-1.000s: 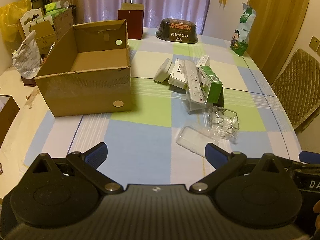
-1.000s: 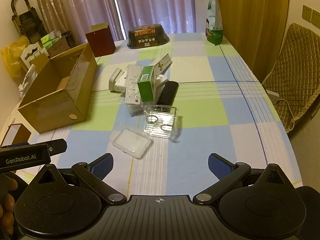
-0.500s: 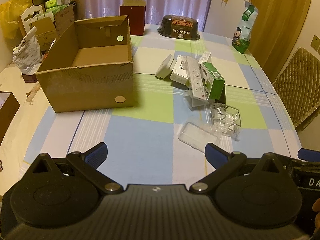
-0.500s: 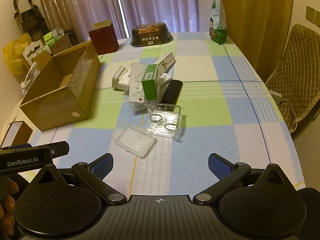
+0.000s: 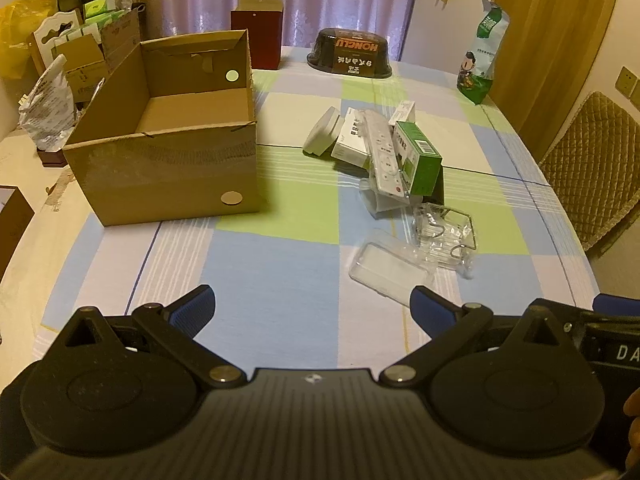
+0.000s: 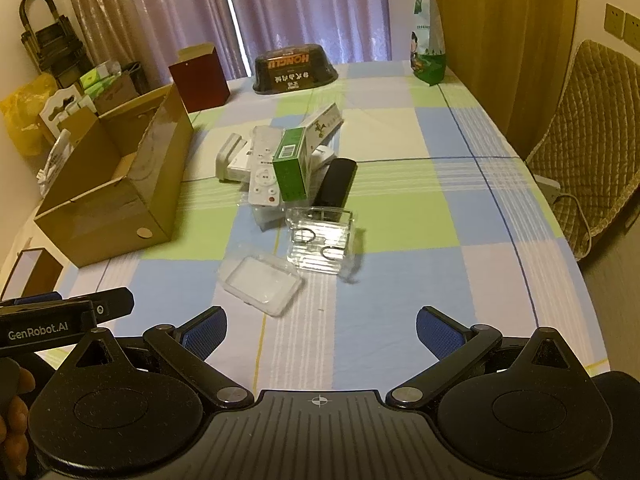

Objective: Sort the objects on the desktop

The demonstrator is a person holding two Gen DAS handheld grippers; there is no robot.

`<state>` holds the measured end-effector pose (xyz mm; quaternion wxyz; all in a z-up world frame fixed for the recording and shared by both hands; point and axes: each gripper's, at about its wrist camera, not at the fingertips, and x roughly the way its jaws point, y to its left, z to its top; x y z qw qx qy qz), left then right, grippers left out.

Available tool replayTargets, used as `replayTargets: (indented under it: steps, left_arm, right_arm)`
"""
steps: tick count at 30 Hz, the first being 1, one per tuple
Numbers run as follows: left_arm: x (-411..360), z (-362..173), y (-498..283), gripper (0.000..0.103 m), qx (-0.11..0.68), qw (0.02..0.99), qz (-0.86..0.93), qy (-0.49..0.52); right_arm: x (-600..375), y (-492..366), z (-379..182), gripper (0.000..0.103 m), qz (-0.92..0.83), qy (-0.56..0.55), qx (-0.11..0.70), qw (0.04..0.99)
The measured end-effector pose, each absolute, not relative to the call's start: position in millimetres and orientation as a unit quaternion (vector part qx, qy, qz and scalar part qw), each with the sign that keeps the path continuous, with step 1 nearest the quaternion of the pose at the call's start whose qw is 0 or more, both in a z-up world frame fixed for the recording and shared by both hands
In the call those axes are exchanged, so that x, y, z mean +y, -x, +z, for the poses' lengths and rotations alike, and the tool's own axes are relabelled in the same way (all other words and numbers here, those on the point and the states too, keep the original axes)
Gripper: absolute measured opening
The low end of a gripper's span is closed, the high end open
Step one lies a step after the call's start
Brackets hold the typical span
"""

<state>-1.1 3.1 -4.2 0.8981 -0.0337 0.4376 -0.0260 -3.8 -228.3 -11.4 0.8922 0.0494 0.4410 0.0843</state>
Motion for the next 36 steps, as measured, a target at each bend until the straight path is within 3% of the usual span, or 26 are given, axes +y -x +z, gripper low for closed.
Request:
replayTargets:
  steps: [36]
  left_arm:
    - [1.8, -10.4, 3.1, 0.102, 0.45, 0.891, -0.028, 0.049]
  right_arm:
    - [-232.2, 4.0, -16.7, 0.103, 0.079, -0.067, 0.453, 0.886]
